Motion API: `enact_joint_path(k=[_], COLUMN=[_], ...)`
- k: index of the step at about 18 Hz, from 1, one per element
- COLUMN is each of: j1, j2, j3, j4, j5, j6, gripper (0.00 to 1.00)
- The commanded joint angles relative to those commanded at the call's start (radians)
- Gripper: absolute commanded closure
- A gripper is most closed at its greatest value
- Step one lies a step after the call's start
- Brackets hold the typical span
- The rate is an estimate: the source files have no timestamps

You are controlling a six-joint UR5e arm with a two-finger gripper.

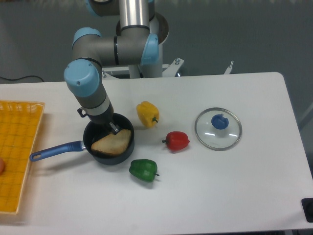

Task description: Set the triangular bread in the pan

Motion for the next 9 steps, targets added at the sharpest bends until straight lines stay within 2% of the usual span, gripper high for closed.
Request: enact_joint_path(k=[3,7,9], j1=[0.000,-0.006,-0.003], j2=[0.003,0.006,0.000], j3=[0.002,0.005,0.006], j4=[0.000,0.002,0.003], j5=[-0.002,-0.006,-0.009], j6=[-0.005,-0.003,-0.002], gripper=[1.00,0.88,0.88])
